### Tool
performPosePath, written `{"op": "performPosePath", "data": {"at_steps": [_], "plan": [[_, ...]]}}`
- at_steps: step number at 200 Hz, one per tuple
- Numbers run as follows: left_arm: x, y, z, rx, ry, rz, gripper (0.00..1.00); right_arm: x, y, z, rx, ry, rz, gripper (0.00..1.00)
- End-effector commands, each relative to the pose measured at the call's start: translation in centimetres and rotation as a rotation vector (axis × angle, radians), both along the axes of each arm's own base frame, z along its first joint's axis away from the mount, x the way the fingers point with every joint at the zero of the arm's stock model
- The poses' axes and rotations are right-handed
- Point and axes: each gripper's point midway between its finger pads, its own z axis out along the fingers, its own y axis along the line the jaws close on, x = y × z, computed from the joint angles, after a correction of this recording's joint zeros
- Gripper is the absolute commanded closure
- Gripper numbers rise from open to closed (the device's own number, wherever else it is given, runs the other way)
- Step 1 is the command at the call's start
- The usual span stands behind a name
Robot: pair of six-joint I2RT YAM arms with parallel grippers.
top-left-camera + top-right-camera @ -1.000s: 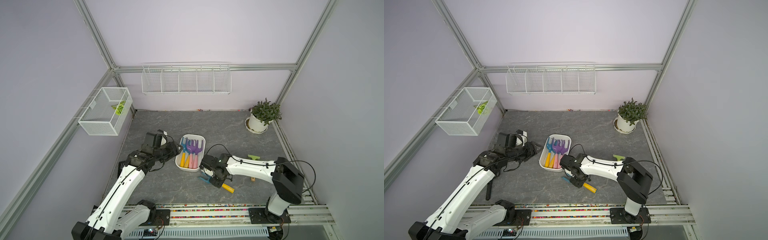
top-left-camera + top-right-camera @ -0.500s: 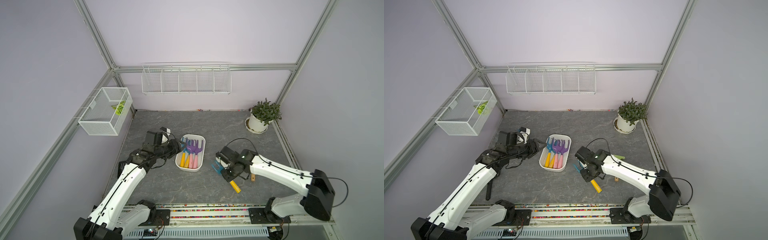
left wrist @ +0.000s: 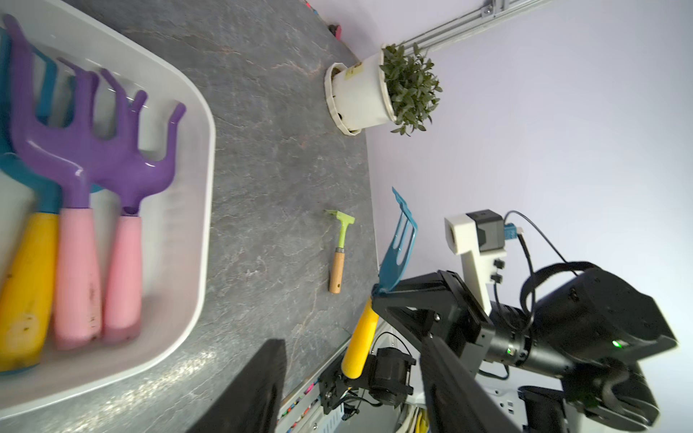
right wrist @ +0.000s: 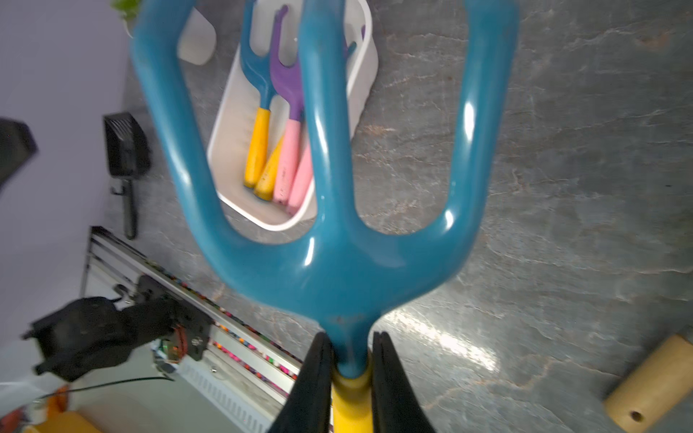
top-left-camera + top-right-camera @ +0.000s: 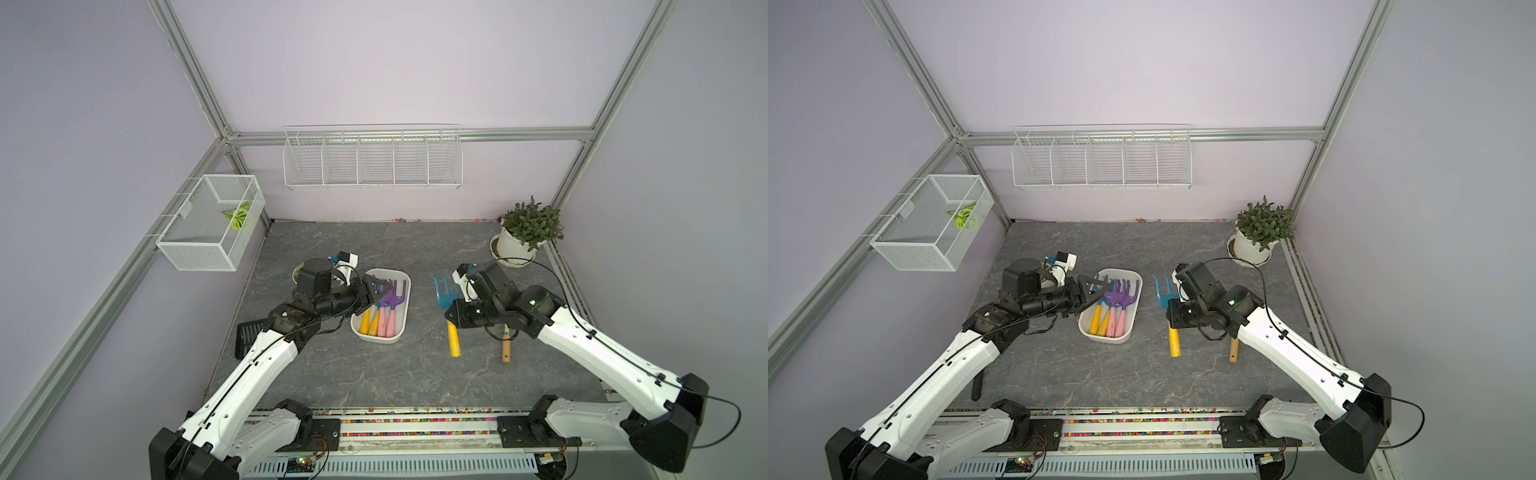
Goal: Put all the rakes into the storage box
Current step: Pick up the rake at the center of the board, then place the rake in the storage box.
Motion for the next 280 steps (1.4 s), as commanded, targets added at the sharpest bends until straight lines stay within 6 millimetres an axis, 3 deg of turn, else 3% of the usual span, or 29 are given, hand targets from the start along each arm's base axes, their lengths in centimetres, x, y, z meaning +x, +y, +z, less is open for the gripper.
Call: {"op": "performPosePath", "data": {"at_steps": [1, 47, 117, 165, 213, 280], "plan": [[-0.7, -0.5, 0.6, -0.051, -0.015, -0.023, 0.38, 1.1, 2.6, 2.8, 0.216, 0.000, -0.031, 1.00], [-1.3, 0.2, 0.2, -0.037, -0.018, -0.003, 0.37, 3.4, 6.0, 4.4, 0.451, 0.023, -0.079, 1.00], [-1.1, 2.6, 0.8, 0.037, -0.051, 0.081, 0.36, 7.5, 10.5, 2.7, 0.473, 0.121, -0.102, 1.00], [-0.8, 4.8, 1.2, 0.083, -0.058, 0.119, 0.36, 9.6, 12.5, -0.7, 0.394, 0.198, -0.119, 1.00], [-0.9, 4.9, 0.2, 0.101, -0.036, 0.118, 0.36, 10.5, 13.6, -4.6, 0.255, 0.265, -0.121, 1.00], [0.0, 4.5, -0.3, 0.102, -0.025, 0.110, 0.36, 10.5, 14.0, -7.9, 0.178, 0.321, -0.137, 1.00]]}}
